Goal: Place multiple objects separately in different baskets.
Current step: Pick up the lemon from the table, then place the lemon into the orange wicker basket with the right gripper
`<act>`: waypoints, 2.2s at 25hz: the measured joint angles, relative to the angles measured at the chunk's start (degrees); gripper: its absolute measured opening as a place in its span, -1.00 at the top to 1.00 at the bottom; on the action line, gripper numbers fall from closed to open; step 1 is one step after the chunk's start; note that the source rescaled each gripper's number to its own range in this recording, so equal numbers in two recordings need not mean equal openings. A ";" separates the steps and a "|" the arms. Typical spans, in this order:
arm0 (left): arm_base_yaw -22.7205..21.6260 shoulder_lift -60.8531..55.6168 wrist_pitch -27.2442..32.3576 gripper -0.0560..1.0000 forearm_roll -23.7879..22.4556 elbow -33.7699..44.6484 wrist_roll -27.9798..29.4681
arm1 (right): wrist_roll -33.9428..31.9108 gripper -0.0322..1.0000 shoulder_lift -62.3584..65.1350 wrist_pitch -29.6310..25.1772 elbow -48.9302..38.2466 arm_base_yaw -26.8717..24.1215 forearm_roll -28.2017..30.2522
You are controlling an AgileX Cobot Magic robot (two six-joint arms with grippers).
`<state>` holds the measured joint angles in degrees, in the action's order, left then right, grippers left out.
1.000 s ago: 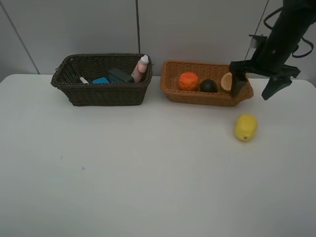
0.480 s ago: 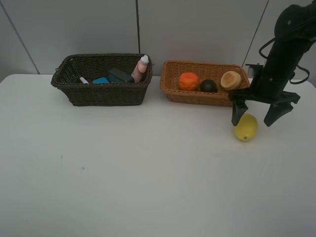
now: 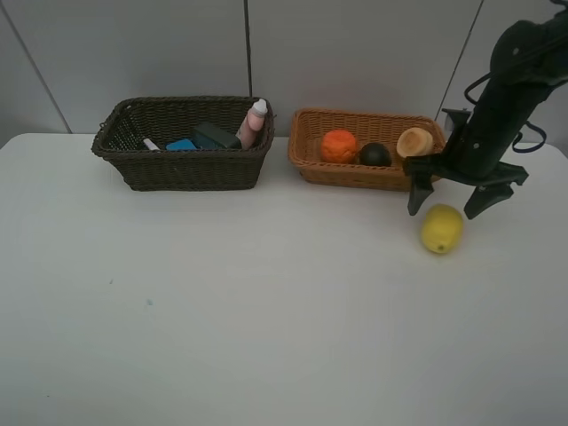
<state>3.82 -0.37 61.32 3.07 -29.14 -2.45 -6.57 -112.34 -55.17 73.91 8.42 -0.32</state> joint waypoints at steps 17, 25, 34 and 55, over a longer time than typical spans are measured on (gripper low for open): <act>0.00 0.00 0.00 -0.99 0.00 0.00 0.00 | -0.50 -0.96 -8.41 2.60 -0.16 0.00 1.17; 0.00 0.00 0.00 -0.99 0.00 0.00 0.00 | -0.49 0.00 -8.48 2.25 -0.16 0.00 2.30; 0.00 0.00 0.00 -0.99 0.00 0.00 0.00 | -0.49 0.00 -8.35 2.00 -0.16 0.00 3.16; 0.00 0.00 0.00 -0.99 0.00 0.00 0.00 | 2.24 0.00 -8.10 1.29 31.07 0.04 -3.20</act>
<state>3.82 -0.37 61.32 3.07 -29.14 -2.45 -4.33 -120.43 -53.87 104.98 8.46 -3.52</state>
